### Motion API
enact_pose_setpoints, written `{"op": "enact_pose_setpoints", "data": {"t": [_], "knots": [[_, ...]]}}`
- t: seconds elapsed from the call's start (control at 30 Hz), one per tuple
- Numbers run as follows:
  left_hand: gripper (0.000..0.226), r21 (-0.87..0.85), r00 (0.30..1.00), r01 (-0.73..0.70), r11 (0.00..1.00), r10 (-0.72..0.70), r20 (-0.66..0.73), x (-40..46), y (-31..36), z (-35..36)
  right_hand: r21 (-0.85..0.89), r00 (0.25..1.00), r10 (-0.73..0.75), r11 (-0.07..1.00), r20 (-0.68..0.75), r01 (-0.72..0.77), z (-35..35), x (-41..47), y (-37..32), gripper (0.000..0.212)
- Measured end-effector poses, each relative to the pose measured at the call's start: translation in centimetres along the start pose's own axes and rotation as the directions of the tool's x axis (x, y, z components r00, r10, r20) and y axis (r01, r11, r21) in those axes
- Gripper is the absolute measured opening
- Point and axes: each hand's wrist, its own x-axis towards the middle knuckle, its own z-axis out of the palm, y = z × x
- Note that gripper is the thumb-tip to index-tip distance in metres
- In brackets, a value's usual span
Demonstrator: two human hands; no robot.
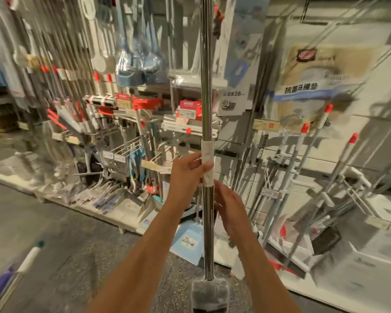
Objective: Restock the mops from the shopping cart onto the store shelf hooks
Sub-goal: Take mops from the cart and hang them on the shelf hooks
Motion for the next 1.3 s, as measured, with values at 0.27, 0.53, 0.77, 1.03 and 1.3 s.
{"op": "enact_pose_setpoints", "data": {"t": [0.27, 0.53, 0.77, 1.03, 1.3], "knots": [[0.029, 0.098, 0.996, -0.044, 0.994, 0.037, 0.078, 3.8, -1.1, 3.4, -0.114, 0.985, -0.15, 0.984, -0.088, 0.139, -1.8, 4.6, -3.8, 0.022], [0.031, 0.163, 0.989, -0.014, 0.987, -0.01, 0.148, 9.2, -2.9, 6.5, -0.088, 0.967, -0.171, 0.984, -0.19, 0.157, -5.5, 9.2, -3.4, 0.022], [0.024, 0.191, 0.986, -0.025, 0.981, -0.007, 0.169, 13.9, -6.0, 10.2, -0.085, 0.957, -0.126, 0.991, -0.262, 0.107, -9.4, 12.9, -1.8, 0.03], [0.021, 0.295, 0.985, 0.008, 0.956, -0.059, 0.164, 18.6, -9.1, 13.6, -0.173, 0.955, -0.095, 0.984, -0.28, 0.047, -13.2, 18.1, -2.4, 0.034], [0.033, 0.281, 0.98, 0.053, 0.958, -0.104, 0.172, 23.8, -11.0, 14.0, -0.206, 0.942, -0.123, 0.977, -0.313, 0.059, -13.2, 23.0, -2.3, 0.017]]}}
